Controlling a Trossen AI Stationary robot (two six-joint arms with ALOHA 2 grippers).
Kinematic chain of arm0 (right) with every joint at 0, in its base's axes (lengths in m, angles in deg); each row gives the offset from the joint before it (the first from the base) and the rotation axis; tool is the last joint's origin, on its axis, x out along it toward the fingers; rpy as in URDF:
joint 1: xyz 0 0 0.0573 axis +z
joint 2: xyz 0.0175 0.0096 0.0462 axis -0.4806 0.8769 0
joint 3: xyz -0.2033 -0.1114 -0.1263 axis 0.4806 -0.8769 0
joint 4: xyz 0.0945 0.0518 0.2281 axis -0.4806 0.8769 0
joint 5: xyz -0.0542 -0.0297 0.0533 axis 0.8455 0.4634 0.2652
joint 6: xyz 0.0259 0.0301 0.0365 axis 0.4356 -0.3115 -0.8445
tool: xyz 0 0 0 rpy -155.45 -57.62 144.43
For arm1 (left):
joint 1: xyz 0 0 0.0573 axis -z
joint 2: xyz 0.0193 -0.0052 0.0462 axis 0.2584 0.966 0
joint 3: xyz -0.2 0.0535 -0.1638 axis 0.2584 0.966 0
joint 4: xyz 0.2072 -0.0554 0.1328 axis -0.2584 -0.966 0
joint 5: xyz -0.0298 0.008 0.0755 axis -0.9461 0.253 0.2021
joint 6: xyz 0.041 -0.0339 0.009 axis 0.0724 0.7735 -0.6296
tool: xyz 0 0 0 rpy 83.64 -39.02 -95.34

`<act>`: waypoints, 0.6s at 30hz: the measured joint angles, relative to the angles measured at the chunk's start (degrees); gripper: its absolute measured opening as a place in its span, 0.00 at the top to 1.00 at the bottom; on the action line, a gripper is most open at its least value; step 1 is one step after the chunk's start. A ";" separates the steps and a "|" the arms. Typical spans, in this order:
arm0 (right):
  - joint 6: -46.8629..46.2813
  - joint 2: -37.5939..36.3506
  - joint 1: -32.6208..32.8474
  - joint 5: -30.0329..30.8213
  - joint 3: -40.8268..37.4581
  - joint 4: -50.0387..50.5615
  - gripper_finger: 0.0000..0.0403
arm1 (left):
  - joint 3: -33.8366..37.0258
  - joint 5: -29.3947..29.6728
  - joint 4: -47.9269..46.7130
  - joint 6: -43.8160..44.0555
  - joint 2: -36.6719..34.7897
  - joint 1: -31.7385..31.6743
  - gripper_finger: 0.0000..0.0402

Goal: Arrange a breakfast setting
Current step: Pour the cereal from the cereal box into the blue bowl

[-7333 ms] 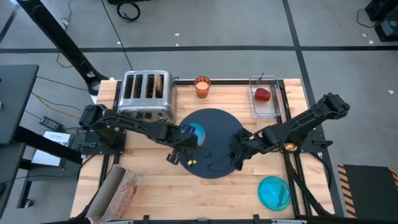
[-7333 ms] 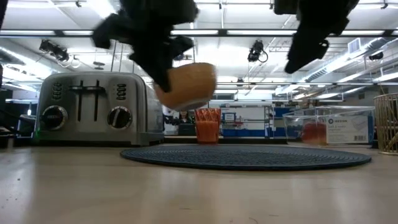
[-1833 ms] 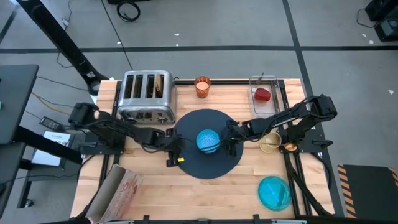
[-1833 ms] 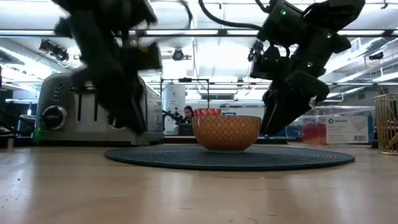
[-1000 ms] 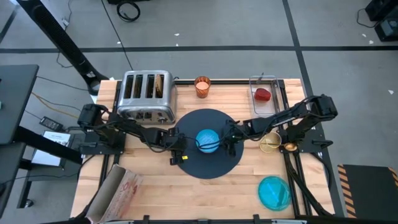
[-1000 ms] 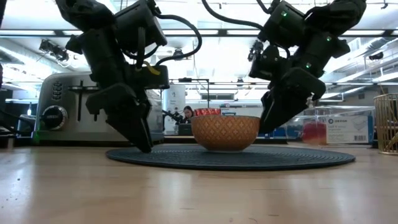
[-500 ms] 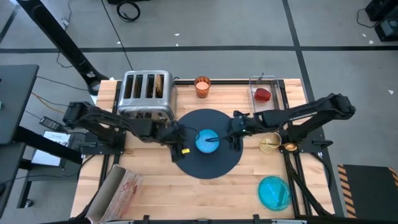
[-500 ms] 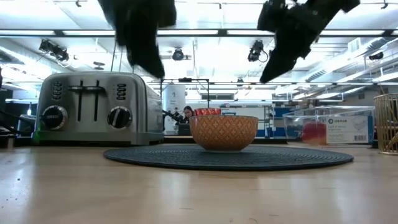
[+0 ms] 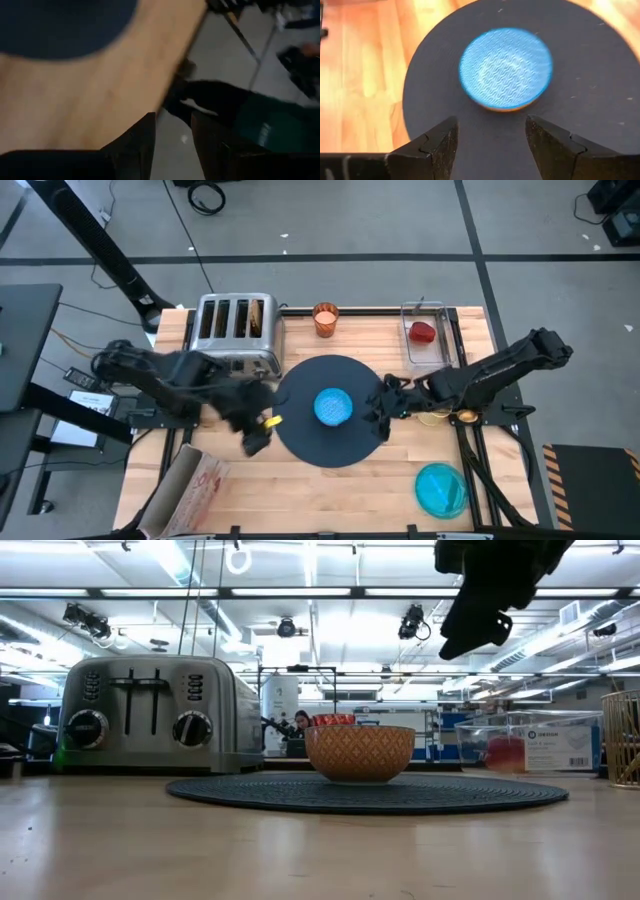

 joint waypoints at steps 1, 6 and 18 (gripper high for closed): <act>-0.02 0.35 0.63 -0.02 0.00 -0.21 0.42 | -1.52 -0.07 -0.54 2.18 -0.01 1.95 0.67; 0.18 2.09 3.63 0.32 -0.02 -2.60 0.42 | -7.28 -0.09 -0.46 13.60 -0.01 11.79 0.67; 0.37 5.12 11.40 -0.07 -0.02 -7.00 0.42 | -10.53 -0.28 0.78 56.08 0.03 33.81 0.67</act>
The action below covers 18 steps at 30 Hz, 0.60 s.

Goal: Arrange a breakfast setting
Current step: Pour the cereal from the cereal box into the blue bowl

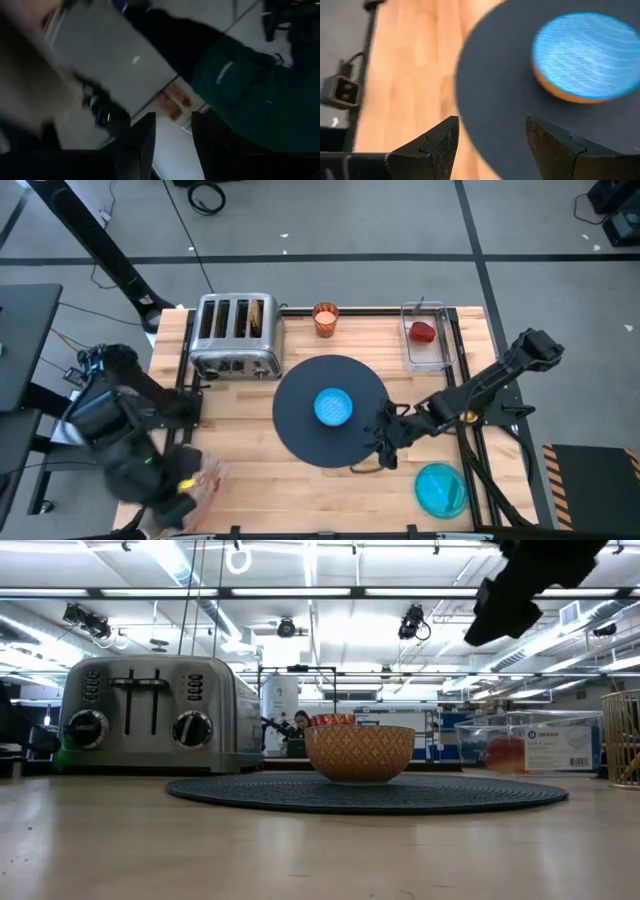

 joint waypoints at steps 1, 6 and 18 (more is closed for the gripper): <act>-0.10 0.39 0.83 0.16 0.02 0.01 0.42 | 0.01 0.69 -0.19 2.92 0.07 1.24 0.67; -1.09 3.03 3.72 0.38 0.00 -1.78 0.42 | 0.22 4.66 -4.85 11.34 1.35 5.39 0.67; -1.45 6.64 4.72 0.42 0.00 -3.11 0.42 | 0.24 5.08 -17.13 10.84 6.99 3.79 0.67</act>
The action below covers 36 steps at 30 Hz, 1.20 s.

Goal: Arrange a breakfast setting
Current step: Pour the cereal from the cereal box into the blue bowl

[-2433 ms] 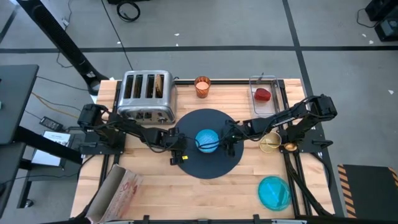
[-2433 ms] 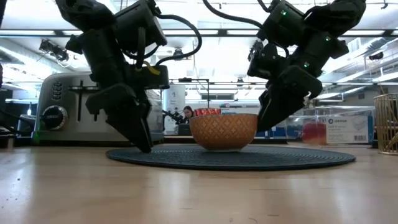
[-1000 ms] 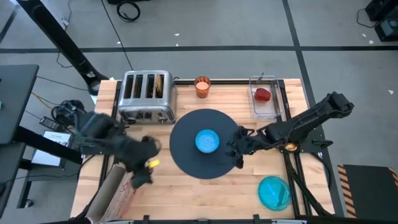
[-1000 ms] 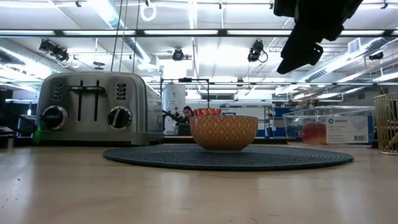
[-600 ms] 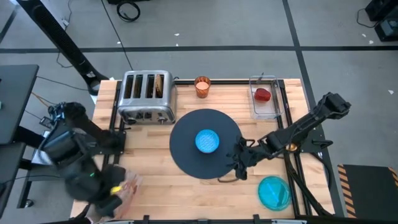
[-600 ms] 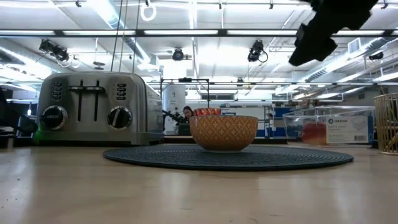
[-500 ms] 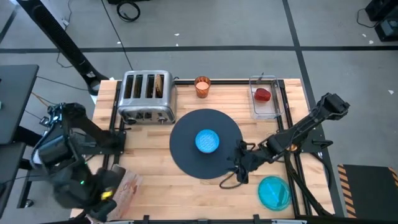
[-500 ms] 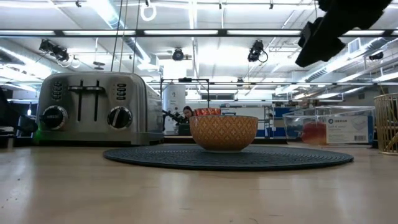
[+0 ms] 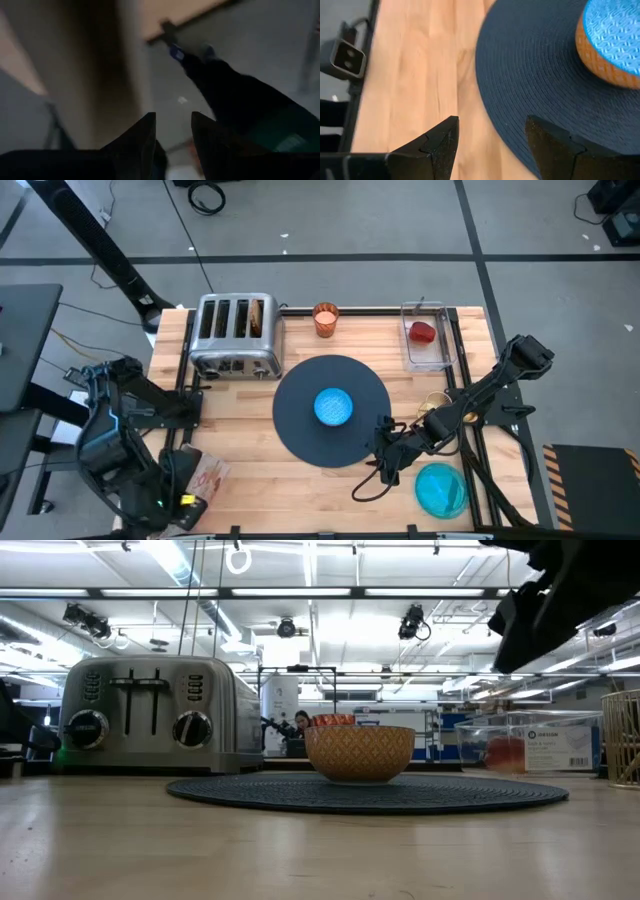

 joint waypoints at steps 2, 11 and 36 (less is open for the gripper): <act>0.00 -0.09 0.00 0.01 0.00 0.33 0.42 | 0.00 -0.20 -2.91 -0.06 1.10 -0.24 0.67; -0.02 -0.09 -0.02 -0.07 0.00 -0.12 0.42 | 3.85 1.10 -3.02 -1.29 4.08 -2.12 0.67; 12.00 -0.12 2.23 0.05 0.00 -19.45 0.42 | 11.42 -3.22 -3.26 -18.16 4.08 -8.86 0.99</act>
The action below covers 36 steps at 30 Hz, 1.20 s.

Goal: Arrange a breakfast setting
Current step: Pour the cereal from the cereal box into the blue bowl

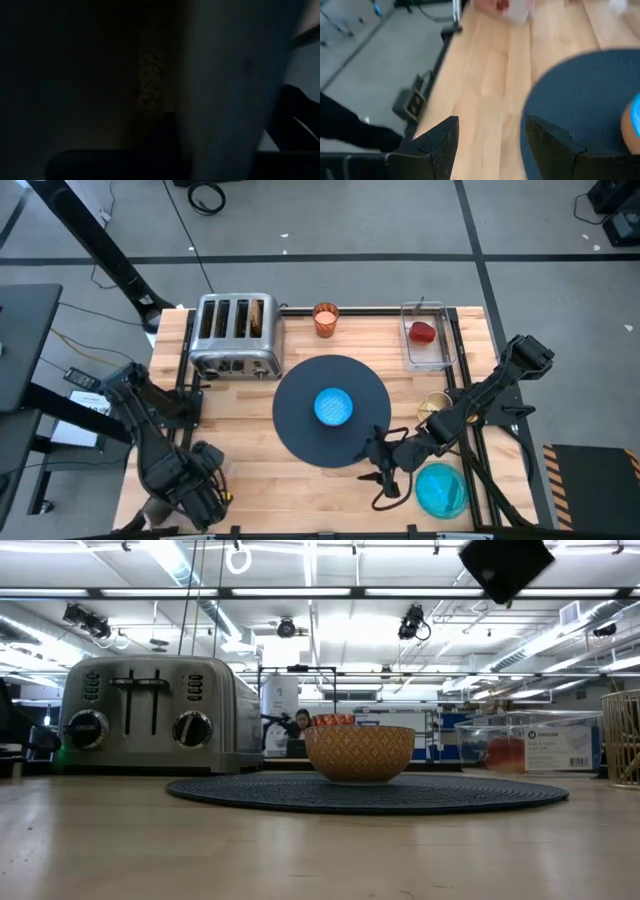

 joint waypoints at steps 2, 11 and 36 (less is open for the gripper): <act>-0.05 -0.08 -0.19 0.06 0.00 -3.27 0.42 | -2.30 2.34 0.06 -2.00 0.01 -0.69 0.99; -3.01 -9.38 -3.56 3.16 0.48 -2.97 0.32 | -14.13 19.10 0.11 -13.31 -0.02 -4.15 1.00; -16.16 -22.60 -8.62 4.62 -29.49 -40.05 0.13 | -31.97 33.12 6.23 -41.14 -0.04 -16.12 1.00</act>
